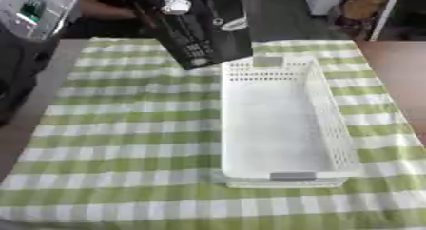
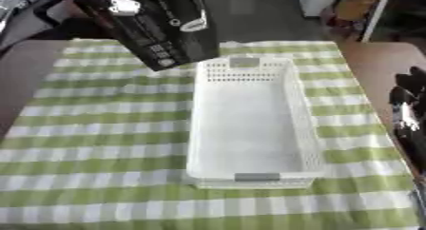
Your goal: Pick up objects on the table and place them in the box.
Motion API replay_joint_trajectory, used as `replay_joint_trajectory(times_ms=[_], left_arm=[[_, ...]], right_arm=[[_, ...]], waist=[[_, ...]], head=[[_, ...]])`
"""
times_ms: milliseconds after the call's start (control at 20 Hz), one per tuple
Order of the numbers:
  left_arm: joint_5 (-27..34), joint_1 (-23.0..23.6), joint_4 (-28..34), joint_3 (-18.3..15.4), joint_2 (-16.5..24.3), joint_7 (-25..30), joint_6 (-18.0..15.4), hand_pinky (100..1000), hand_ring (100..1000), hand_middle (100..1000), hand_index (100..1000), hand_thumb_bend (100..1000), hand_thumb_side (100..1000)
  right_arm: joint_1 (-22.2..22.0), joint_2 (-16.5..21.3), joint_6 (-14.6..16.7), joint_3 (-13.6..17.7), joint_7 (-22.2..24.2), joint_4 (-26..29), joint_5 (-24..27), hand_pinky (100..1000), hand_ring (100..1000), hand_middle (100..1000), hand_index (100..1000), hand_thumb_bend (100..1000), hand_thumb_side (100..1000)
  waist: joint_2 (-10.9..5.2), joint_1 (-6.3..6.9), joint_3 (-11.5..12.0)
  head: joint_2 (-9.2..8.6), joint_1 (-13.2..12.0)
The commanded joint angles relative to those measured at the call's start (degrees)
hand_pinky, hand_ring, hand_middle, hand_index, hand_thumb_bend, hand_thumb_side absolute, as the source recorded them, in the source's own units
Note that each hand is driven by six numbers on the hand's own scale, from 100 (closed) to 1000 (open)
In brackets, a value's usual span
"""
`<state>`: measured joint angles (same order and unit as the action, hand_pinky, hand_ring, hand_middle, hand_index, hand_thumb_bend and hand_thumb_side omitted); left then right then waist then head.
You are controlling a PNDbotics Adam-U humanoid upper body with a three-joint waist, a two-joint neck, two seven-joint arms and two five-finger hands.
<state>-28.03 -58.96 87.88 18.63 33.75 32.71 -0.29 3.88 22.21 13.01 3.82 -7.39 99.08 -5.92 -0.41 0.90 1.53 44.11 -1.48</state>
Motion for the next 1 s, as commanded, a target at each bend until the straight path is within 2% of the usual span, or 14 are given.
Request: replay_joint_trajectory(times_ms=[50,400,750,800,850,900,950,1000], left_arm=[[0.20,-2.44,-0.03,0.60,-2.14,0.68,-0.51,100,100,268,475,100,268],[-2.74,-4.29,-4.99,1.71,-7.81,1.13,-2.01,100,100,267,475,100,273],[-6.89,-3.88,-11.72,2.09,-12.61,0.97,-4.05,100,100,278,487,100,282],[-7.50,-3.80,-12.47,2.26,-13.06,1.03,-4.46,100,110,317,523,100,314],[-7.97,-3.73,-13.16,2.46,-13.51,1.22,-4.96,112,209,383,567,100,352],[-8.49,-3.71,-13.70,2.84,-13.95,1.56,-5.77,213,322,455,605,304,409],[-9.11,-3.70,-14.09,3.18,-14.27,1.83,-6.72,357,444,534,672,574,523],[-9.91,-3.62,-14.35,3.72,-14.62,2.11,-7.93,420,493,581,708,684,571]], right_arm=[[0.74,1.39,0.13,0.00,0.33,0.45,0.20,836,858,780,930,278,658],[1.07,1.35,0.14,-0.43,0.74,0.46,0.42,836,859,780,930,277,658],[1.31,1.13,0.17,-0.67,1.02,0.44,0.66,836,859,780,930,277,657],[1.30,1.14,0.16,-0.67,1.03,0.43,0.68,836,859,780,930,278,657],[1.30,1.14,0.16,-0.68,1.03,0.42,0.70,836,859,780,930,278,657],[1.30,1.12,0.17,-0.71,1.06,0.41,0.73,836,859,780,930,277,657],[1.31,1.11,0.19,-0.74,1.10,0.40,0.74,836,859,780,930,277,657],[1.32,1.08,0.20,-0.76,1.14,0.39,0.76,836,859,780,930,277,658]], waist=[[-0.77,-0.08,-0.28],[-0.82,-0.21,-1.21],[-0.69,-0.48,-1.80],[-0.67,-0.50,-1.84],[-0.66,-0.51,-1.87],[-0.65,-0.51,-1.89],[-0.65,-0.51,-1.90],[-0.64,-0.50,-1.91]], head=[[0.01,-0.25],[0.01,-1.17],[0.01,-1.74],[0.01,-1.85],[0.01,-1.96],[0.01,-2.05],[0.01,-2.13],[0.01,-2.25]])
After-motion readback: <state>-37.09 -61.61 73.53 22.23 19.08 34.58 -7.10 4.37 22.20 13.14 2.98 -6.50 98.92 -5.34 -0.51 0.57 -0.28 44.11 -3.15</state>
